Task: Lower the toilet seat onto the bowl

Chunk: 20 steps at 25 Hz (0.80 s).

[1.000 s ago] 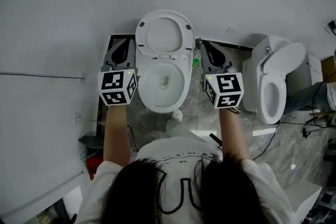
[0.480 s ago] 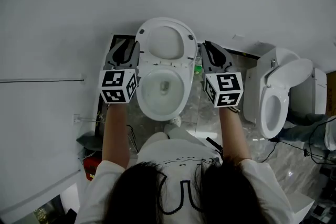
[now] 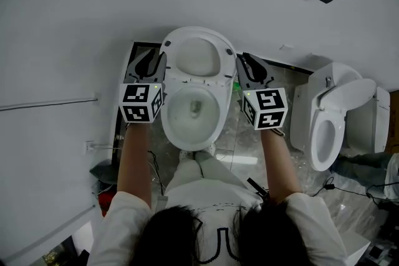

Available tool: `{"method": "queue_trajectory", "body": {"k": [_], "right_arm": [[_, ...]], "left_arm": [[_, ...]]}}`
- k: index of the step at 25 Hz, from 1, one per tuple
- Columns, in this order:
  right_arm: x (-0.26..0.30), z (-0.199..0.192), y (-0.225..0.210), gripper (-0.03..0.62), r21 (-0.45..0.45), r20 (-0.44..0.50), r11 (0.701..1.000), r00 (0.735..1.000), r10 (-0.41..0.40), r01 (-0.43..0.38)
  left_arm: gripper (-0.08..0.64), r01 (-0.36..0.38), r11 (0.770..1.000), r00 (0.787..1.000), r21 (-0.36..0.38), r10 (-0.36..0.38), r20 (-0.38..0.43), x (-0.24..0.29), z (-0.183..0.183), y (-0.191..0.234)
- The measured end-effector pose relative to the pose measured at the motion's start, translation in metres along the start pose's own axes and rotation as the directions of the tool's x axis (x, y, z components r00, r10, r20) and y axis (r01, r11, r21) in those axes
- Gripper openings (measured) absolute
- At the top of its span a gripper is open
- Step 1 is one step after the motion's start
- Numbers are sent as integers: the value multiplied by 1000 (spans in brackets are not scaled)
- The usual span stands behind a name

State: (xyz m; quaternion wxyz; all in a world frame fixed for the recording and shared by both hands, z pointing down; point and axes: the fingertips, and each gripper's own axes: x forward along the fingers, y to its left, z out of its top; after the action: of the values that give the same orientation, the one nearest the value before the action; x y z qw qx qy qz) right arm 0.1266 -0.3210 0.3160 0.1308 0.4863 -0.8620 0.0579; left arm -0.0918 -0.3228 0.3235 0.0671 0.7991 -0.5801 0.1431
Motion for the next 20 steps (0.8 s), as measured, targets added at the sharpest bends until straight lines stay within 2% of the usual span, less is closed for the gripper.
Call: {"method": "queue_trajectory", "body": {"k": [4,8,16,20], "right_arm": [[20,-9,-5,67,-24,-18,1000,1000,-3,3],[41,-21,-7,67,-41,-40,999,999,-4,3],[81,-45,-6,67,-54,-98,998,995,24,-29],[92,-56,-2,67,-53,-116,998,993,35,-41]], "left_arm": [[110,23,1000,999,21,-22,-25,20,-10,7],[110,42,999,998,-11,-42,-43,37,-26,15],[110,58,998,994,22,-56,-90,73,-52,25],[109,59,998,992,9,-58,-111,86,-66,29]]}}
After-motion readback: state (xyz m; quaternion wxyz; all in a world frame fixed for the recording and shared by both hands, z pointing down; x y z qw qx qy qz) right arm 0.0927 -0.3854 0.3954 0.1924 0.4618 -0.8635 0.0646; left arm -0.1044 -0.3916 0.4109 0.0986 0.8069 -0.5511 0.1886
